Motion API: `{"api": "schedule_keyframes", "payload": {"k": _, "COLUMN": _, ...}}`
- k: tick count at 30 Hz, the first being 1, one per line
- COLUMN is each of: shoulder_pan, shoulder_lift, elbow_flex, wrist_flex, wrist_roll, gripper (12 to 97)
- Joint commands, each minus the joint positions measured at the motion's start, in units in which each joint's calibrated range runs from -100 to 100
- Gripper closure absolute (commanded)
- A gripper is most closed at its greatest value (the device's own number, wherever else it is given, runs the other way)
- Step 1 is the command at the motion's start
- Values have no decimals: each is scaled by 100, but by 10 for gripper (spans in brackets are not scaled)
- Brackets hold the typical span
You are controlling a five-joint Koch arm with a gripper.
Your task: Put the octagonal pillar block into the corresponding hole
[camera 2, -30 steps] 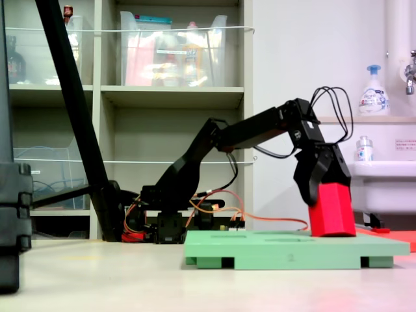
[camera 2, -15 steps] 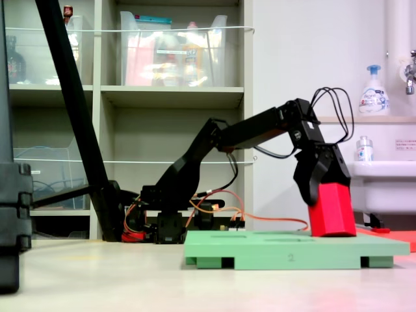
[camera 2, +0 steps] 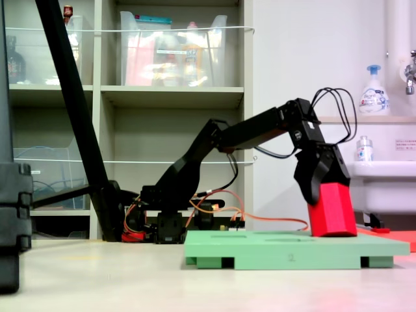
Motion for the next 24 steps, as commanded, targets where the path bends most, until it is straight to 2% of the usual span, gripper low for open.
{"api": "schedule_keyframes", "payload": {"k": 1, "shoulder_pan": -20, "shoulder_lift": 225, "elbow_flex": 21, "wrist_flex": 11, "wrist_roll": -132, "gripper": 717}}
{"api": "schedule_keyframes", "payload": {"k": 13, "shoulder_pan": 0, "shoulder_lift": 197, "elbow_flex": 31, "wrist_flex": -8, "wrist_roll": -122, "gripper": 715}}
{"api": "schedule_keyframes", "payload": {"k": 24, "shoulder_pan": -39, "shoulder_lift": 43, "elbow_flex": 51, "wrist_flex": 69, "wrist_roll": 410, "gripper": 710}}
